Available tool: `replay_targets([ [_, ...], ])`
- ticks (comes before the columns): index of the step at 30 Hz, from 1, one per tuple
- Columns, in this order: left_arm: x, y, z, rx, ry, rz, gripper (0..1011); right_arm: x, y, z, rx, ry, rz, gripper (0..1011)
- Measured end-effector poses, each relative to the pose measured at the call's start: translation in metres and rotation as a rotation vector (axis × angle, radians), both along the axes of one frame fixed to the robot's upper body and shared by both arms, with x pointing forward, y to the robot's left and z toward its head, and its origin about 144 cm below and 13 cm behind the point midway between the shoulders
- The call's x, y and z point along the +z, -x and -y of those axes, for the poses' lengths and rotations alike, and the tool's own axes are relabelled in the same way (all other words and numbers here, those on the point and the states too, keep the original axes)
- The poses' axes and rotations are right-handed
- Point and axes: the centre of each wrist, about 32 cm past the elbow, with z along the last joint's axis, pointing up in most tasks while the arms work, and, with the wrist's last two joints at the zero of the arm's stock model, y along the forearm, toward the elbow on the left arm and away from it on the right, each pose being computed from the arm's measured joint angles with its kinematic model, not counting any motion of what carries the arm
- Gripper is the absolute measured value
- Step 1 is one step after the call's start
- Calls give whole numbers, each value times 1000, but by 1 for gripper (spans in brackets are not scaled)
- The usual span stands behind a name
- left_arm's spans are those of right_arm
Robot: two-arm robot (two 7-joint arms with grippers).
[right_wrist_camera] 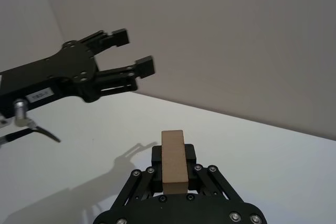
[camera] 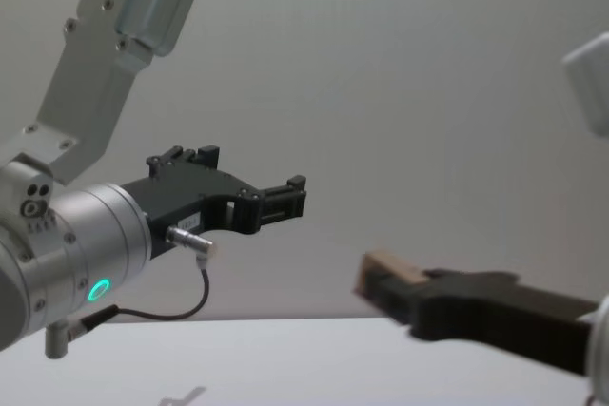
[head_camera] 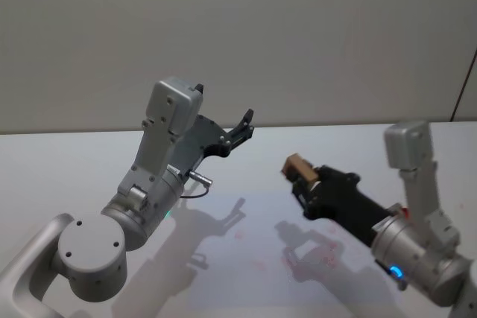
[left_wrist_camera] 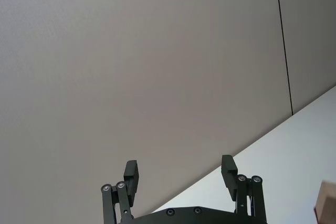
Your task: Use the one hand to pick up the stamp and affix it onto the A4 paper.
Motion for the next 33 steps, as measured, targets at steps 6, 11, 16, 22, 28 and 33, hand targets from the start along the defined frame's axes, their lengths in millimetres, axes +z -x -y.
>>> replay_targets([
  [6, 0, 0, 0, 0, 0, 0, 1001, 4, -6, 23, -73, 12, 11, 219],
  [11, 0, 0, 0, 0, 0, 0, 1001, 6, -11, 41, -130, 27, 16, 219],
  [16, 0, 0, 0, 0, 0, 0, 1001, 6, -15, 58, -191, 45, 21, 219],
  [22, 0, 0, 0, 0, 0, 0, 1001, 3, -19, 78, -263, 81, 25, 219],
  [28, 0, 0, 0, 0, 0, 0, 1001, -5, -20, 91, -299, 120, 21, 219],
  [33, 0, 0, 0, 0, 0, 0, 1001, -13, -18, 102, -320, 159, 12, 219],
])
